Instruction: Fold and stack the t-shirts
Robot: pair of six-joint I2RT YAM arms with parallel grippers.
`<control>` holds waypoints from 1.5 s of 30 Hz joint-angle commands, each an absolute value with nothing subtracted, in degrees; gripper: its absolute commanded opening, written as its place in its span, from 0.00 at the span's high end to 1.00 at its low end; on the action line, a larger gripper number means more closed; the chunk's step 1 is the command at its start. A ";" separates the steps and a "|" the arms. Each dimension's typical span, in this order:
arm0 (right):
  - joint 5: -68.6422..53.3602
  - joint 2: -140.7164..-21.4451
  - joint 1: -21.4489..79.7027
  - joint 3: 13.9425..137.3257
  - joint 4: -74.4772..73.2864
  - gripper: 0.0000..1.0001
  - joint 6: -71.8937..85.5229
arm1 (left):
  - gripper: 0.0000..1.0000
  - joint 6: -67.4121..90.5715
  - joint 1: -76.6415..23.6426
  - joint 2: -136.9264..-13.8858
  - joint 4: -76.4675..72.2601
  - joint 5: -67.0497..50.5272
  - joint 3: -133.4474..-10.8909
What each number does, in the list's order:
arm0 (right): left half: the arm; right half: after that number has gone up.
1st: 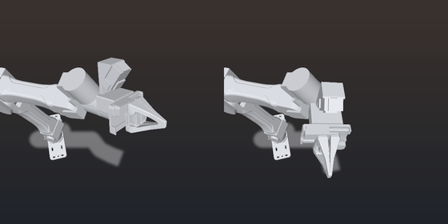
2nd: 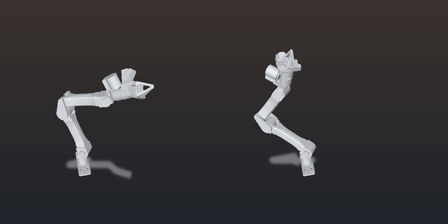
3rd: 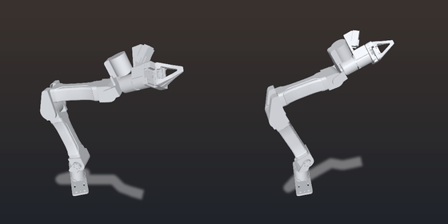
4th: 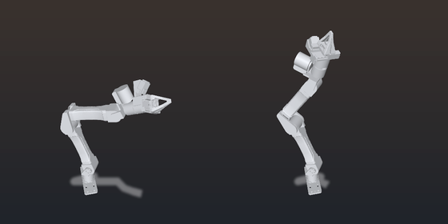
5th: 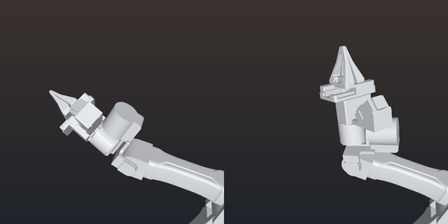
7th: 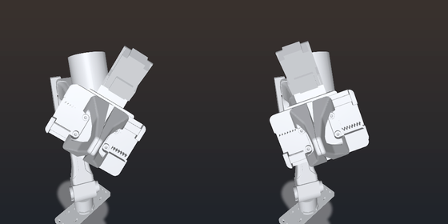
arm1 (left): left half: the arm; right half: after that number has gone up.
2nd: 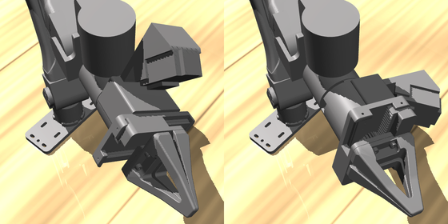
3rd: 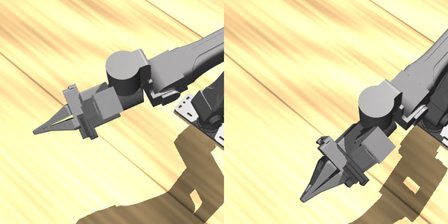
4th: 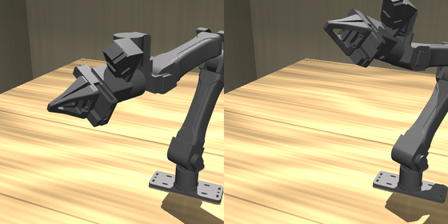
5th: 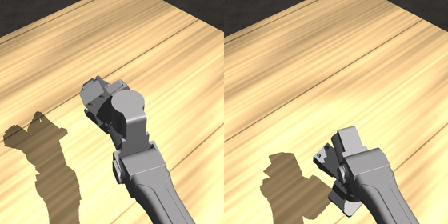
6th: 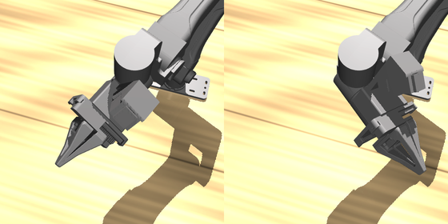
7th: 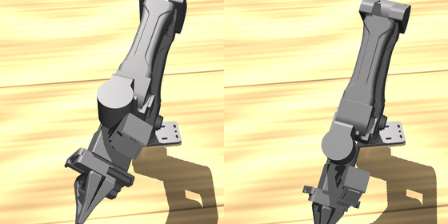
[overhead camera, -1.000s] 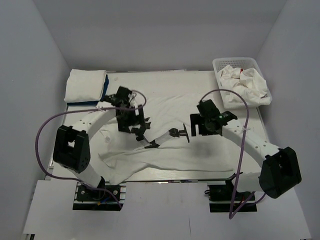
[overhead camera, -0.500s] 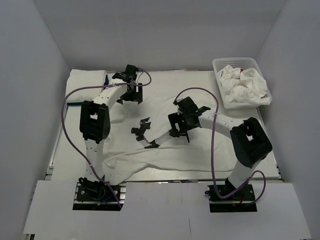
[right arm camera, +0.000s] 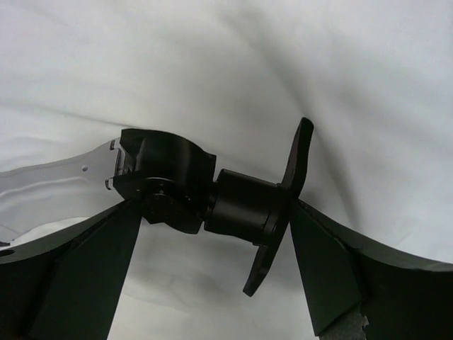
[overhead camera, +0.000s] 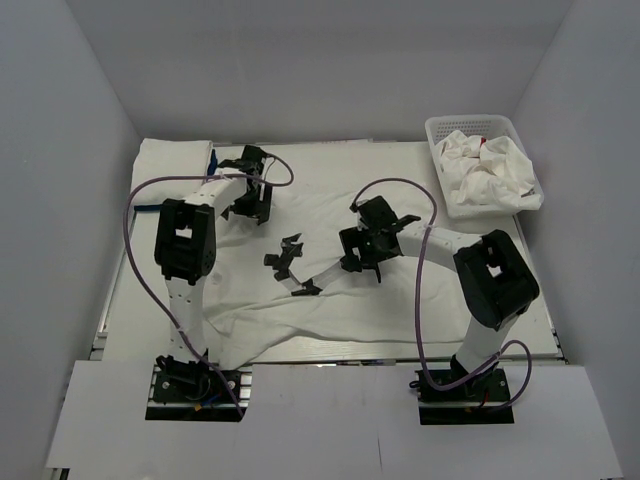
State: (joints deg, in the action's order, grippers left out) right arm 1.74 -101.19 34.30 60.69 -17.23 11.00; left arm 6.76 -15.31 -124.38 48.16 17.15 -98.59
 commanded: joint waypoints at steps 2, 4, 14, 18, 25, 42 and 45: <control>3.60 -102.83 32.17 58.36 -20.13 0.10 11.69 | 0.00 4.75 -12.40 -124.01 44.65 17.48 -98.53; 3.78 -102.48 31.56 58.27 -20.21 0.10 11.95 | 0.00 4.13 -11.44 -124.01 44.13 18.11 -98.53; 3.43 -101.07 30.06 55.63 -21.00 0.10 12.22 | 0.00 8.61 -5.01 -132.79 43.59 19.69 -115.29; 3.78 -100.64 30.15 55.28 -21.53 0.10 12.57 | 0.00 9.66 -2.73 -138.42 46.40 17.67 -124.96; 3.43 -99.58 30.15 55.19 -21.36 0.10 12.04 | 0.00 9.14 -1.58 -137.12 45.80 9.24 -126.05; 5.89 -91.93 28.23 69.52 -24.95 0.10 16.78 | 0.00 10.72 -9.93 -118.65 39.29 -8.79 -105.84; 8.86 -93.60 26.28 70.14 -27.41 0.10 19.25 | 0.00 12.22 -11.51 -118.65 39.29 -8.18 -101.08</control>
